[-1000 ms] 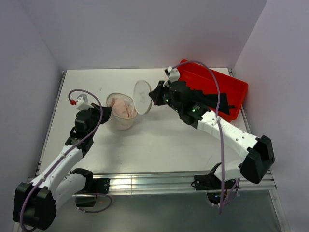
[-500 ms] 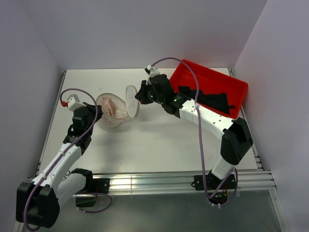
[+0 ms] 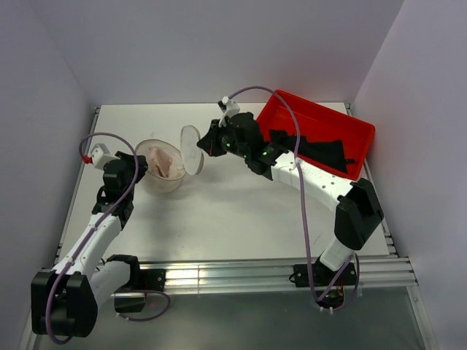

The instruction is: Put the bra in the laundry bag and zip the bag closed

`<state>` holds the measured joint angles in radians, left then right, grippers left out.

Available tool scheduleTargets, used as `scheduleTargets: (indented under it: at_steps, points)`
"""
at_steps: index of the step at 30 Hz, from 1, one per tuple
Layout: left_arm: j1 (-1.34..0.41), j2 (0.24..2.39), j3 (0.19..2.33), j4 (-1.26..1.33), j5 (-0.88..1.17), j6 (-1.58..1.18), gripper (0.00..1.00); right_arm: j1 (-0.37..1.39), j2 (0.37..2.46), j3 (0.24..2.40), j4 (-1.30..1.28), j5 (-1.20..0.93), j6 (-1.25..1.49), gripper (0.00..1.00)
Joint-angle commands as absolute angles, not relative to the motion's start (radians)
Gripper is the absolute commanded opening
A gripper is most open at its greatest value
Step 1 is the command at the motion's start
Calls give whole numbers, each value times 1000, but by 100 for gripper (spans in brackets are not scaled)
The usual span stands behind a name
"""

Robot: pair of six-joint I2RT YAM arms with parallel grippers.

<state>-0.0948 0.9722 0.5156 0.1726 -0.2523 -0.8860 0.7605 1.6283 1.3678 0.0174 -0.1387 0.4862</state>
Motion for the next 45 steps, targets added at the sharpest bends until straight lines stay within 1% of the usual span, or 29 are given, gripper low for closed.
scheduleTargets:
  at_steps: [1,3,4,5,7,8,10,11,13,14,17,19,22,24,26,27,28,31,33,37,41,43,45]
  points:
    - [-91,946,502,196,-213,-897,44,753,1669,1304,75,-88,537,0]
    - [-91,930,512,190,-173,-888,55,747,1680,1283,92,-72,545,0]
    - [-91,920,517,175,-163,-887,58,742,1684,1281,91,-61,549,0]
    - [-91,895,520,170,-153,-879,66,736,1687,1278,84,-52,551,0]
    - [-91,849,538,134,-129,-876,72,729,1690,1278,75,-32,549,0]
    - [-91,830,543,124,-120,-865,74,724,1692,1278,61,-31,549,3]
    - [-91,775,558,101,-83,-859,77,704,1697,1288,42,-35,539,16]
    - [-91,759,564,97,-68,-851,77,700,1694,1293,17,-34,535,30]
    - [-91,732,577,81,-31,-847,77,666,1678,1293,8,-58,526,44]
    - [-91,709,578,74,-20,-841,77,654,1671,1292,-21,-64,523,54]
    - [-92,677,581,58,15,-835,76,612,1614,1258,-28,-71,509,72]
    - [-94,664,581,54,44,-828,76,577,1565,1233,-41,-75,489,73]
    - [-107,682,592,69,95,-827,73,525,1491,1175,-41,-84,489,73]
    - [-132,701,606,93,120,-828,71,502,1431,1123,-29,-48,489,73]
    - [-196,736,623,109,104,-821,70,460,1404,1108,-38,-9,479,67]
    - [-256,748,629,115,91,-816,70,440,1407,1115,-58,26,466,65]
    - [-288,774,635,124,75,-807,69,421,1413,1123,-75,41,459,61]
    - [-406,842,650,161,46,-789,68,333,1471,1167,-149,116,422,58]
    - [-484,880,657,182,54,-782,66,295,1529,1212,-173,176,382,58]
    - [-593,962,652,236,63,-747,65,238,1684,1342,-256,228,339,63]
    - [-663,994,661,242,71,-715,65,212,1800,1458,-307,213,307,65]
    - [-686,1003,658,245,77,-707,65,207,1859,1520,-337,192,295,63]
    - [-695,1006,644,252,80,-706,65,207,1884,1534,-348,163,299,61]
